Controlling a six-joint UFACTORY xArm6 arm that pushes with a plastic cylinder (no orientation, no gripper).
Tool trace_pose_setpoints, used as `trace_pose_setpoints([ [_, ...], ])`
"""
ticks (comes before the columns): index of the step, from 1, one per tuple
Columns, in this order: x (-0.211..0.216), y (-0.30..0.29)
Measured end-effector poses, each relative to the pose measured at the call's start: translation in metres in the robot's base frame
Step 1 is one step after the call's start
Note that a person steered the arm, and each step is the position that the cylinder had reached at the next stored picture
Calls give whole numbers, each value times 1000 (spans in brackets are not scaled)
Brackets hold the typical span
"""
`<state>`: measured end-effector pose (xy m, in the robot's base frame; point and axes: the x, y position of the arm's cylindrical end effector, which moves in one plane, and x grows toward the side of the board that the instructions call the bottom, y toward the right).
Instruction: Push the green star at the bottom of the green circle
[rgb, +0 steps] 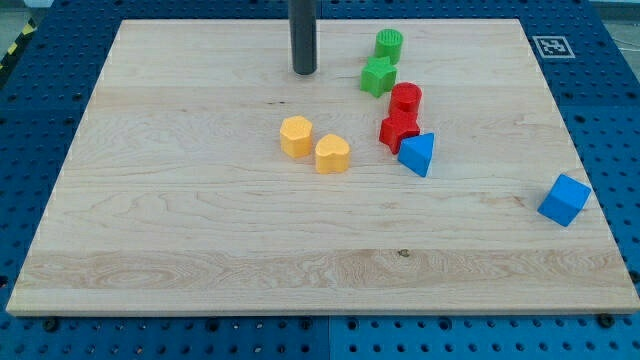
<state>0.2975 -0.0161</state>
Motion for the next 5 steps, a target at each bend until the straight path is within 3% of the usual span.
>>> trace_pose_setpoints([
  [3, 42, 57],
  [5, 21, 87],
])
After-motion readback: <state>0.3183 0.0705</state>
